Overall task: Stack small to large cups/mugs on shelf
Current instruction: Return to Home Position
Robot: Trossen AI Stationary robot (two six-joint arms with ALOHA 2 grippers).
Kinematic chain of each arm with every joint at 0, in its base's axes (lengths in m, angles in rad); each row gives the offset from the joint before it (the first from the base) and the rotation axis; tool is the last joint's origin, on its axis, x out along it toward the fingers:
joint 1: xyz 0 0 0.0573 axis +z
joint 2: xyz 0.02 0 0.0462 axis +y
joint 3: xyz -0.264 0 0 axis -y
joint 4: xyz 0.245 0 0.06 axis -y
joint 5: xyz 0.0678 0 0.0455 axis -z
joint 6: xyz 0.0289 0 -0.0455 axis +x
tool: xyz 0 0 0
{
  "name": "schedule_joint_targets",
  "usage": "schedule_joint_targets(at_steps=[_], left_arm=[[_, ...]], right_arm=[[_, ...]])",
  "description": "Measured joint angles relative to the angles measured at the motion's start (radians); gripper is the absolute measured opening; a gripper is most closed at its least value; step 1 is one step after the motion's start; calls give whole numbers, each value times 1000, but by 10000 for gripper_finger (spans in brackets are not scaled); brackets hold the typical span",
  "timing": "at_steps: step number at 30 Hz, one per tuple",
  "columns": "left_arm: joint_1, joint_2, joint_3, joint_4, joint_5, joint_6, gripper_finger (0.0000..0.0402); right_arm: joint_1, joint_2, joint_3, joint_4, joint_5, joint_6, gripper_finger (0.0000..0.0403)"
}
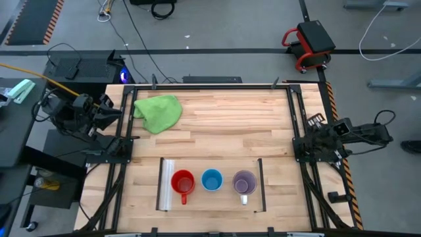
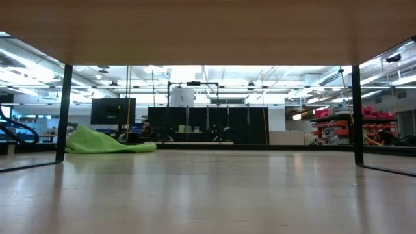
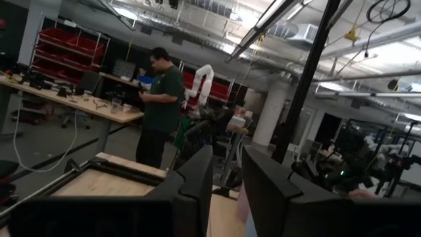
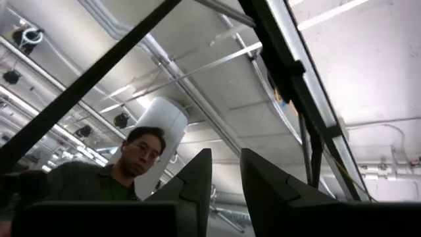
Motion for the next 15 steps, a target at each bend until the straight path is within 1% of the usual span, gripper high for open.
schedule_joint_targets(at_steps=[3,9,12,15], left_arm=[[0,0,-8,-4,0,-11,87],[0,0,-10,11,0,-17,83],[0,0,-23,12,0,-27,87],[0,0,-41,18,0,-35,91]], right_arm=[[-7,0,15,3,-5,32,88],[-39,0,20,5,-14,42,88],[-64,-1,28,16,-70,48,88],[-80,-35,48,17,-109,49,88]])
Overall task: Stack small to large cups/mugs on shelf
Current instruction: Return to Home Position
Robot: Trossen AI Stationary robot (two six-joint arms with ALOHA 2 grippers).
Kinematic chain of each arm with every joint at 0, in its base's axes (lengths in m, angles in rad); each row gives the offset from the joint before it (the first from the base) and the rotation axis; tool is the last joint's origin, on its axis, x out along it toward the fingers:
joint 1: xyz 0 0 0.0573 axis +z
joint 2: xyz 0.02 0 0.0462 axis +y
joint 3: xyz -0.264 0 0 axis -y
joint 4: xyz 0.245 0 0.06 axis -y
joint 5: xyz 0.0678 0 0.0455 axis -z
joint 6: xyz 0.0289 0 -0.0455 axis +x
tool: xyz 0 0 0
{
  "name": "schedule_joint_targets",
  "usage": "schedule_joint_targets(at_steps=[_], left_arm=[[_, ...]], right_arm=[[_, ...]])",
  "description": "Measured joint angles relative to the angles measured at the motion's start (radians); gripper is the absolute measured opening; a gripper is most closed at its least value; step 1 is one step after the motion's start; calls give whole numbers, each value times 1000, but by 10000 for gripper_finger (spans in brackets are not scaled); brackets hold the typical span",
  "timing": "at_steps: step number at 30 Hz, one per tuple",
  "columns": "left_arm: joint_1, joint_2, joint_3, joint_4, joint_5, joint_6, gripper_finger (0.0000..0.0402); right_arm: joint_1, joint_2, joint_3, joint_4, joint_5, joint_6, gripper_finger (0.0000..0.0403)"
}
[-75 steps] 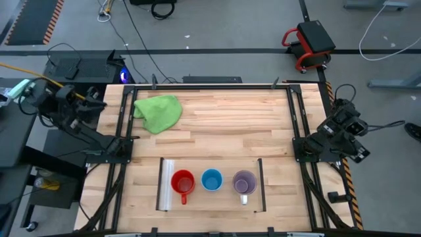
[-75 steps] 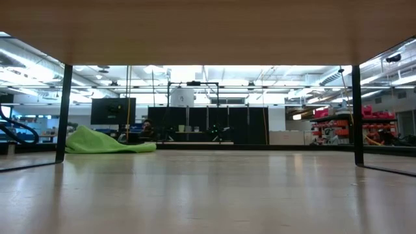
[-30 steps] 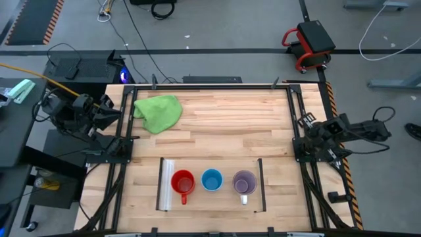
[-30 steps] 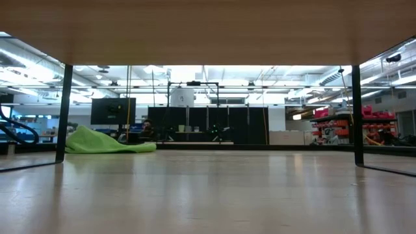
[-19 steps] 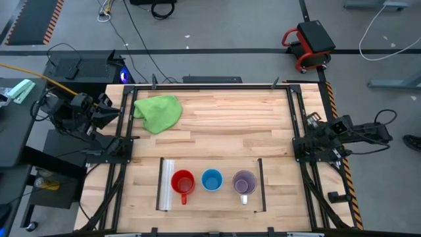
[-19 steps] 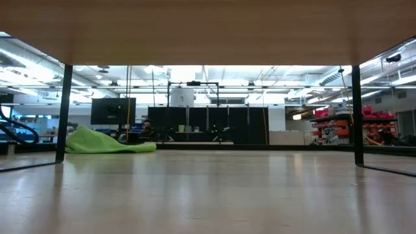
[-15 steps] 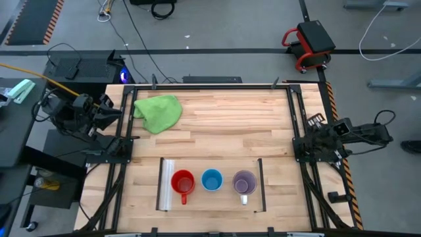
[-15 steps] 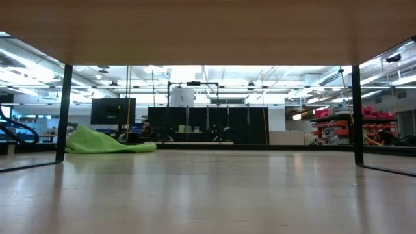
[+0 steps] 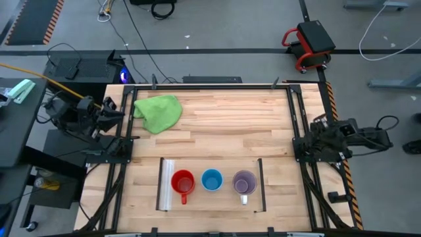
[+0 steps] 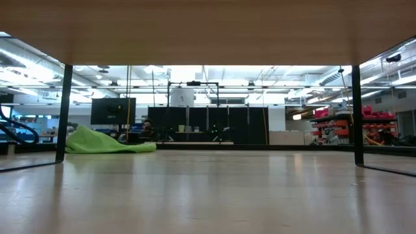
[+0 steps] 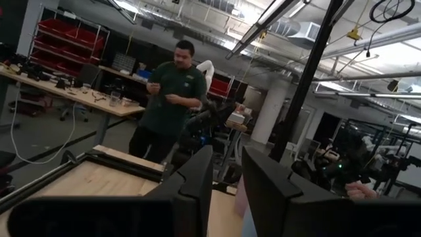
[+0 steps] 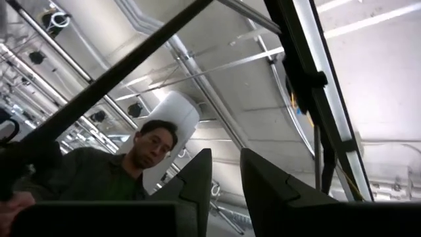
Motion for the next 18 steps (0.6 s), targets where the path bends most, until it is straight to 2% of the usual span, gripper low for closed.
schedule_joint_targets(at_steps=[11,18], left_arm=[[0,0,-23,71,1,45,80],[0,0,-23,96,24,54,87]], right_arm=[[-4,-210,2,1,-81,11,88],[-4,-255,-14,2,-119,27,88]])
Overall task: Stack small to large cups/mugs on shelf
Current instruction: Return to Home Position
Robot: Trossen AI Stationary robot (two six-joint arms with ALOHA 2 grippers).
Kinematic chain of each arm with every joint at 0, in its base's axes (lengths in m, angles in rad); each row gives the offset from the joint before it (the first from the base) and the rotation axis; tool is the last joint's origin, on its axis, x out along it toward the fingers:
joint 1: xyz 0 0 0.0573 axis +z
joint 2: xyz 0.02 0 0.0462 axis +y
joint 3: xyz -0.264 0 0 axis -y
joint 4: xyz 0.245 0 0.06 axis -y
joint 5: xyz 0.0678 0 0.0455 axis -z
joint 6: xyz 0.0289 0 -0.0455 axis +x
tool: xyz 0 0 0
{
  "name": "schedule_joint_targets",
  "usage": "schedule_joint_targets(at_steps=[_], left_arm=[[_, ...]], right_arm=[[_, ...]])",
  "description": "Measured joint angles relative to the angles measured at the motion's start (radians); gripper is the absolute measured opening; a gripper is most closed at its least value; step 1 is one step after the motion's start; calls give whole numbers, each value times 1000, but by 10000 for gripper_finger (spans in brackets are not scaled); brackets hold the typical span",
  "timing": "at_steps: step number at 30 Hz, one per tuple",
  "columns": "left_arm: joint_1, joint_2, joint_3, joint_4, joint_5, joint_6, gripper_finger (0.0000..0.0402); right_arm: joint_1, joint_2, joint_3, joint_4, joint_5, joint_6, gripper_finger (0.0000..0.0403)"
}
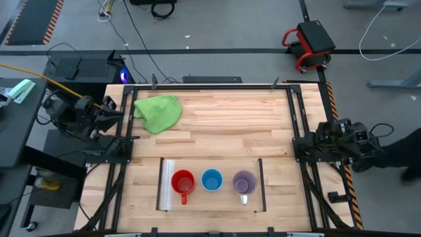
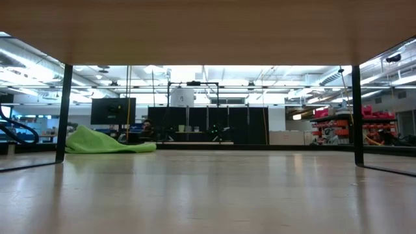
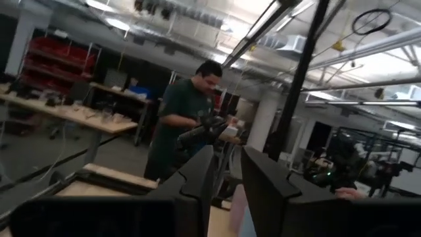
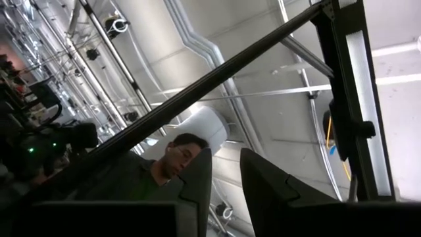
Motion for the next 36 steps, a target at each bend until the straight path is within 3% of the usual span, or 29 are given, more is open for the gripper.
schedule_joint_targets(at_steps=[13,20,27,36], left_arm=[[0,0,-104,141,41,39,83],[0,0,-240,336,64,73,89],[0,0,-375,545,135,94,86],[0,-1,-471,633,173,55,83]], right_arm=[[0,1,0,-56,54,32,88],[0,1,0,-99,90,32,88],[0,1,0,-175,174,47,88],[0,1,0,-282,273,18,88]])
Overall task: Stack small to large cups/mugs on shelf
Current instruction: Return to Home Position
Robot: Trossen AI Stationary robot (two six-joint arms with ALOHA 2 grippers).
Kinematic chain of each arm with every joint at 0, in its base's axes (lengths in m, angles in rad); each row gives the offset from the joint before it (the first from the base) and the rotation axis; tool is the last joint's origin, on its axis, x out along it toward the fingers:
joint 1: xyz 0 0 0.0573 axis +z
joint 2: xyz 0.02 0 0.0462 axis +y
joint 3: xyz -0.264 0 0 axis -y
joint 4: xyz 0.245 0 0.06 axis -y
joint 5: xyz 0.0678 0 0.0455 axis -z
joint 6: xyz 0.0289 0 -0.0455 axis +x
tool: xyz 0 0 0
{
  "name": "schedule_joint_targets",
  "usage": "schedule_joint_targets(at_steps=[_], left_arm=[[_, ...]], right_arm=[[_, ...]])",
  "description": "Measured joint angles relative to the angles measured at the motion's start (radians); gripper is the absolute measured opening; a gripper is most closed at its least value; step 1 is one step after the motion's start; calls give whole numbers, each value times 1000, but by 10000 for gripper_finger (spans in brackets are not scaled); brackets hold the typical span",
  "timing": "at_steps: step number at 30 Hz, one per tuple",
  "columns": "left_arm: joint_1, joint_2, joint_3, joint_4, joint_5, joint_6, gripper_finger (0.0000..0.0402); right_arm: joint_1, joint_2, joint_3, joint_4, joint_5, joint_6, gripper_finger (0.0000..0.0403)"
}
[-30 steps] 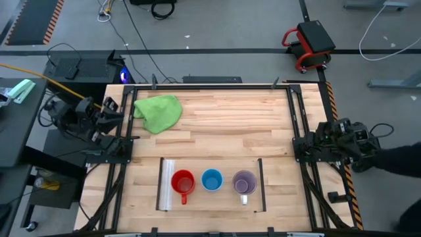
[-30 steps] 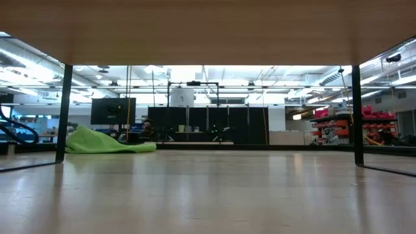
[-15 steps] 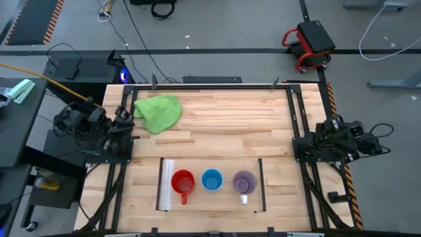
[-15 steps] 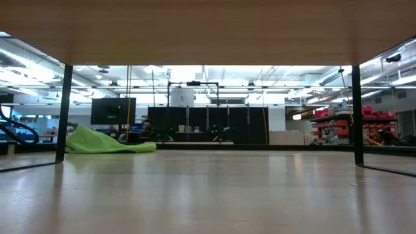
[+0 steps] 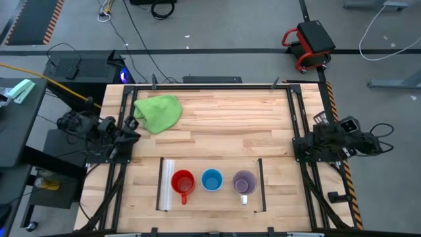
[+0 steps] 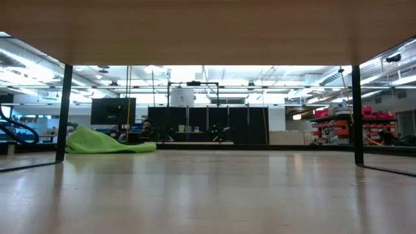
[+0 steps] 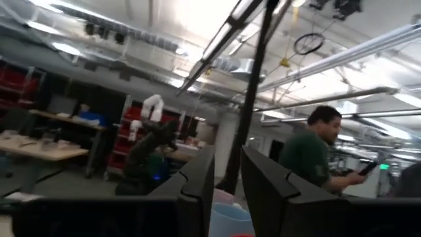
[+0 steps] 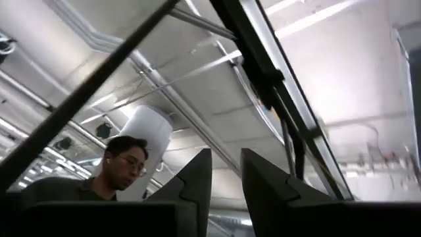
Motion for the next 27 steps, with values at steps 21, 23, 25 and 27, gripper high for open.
schedule_joint_targets(at_steps=[21,23,25,27], left_arm=[[3,1,-195,130,66,-44,87],[3,1,-195,109,66,-44,90],[5,1,-195,91,62,-41,91],[10,1,-195,56,56,-34,90]], right_arm=[[0,0,0,-527,274,-92,88],[0,0,0,-574,274,-98,88],[0,0,0,-630,273,-111,88],[0,0,0,-678,272,-132,88]])
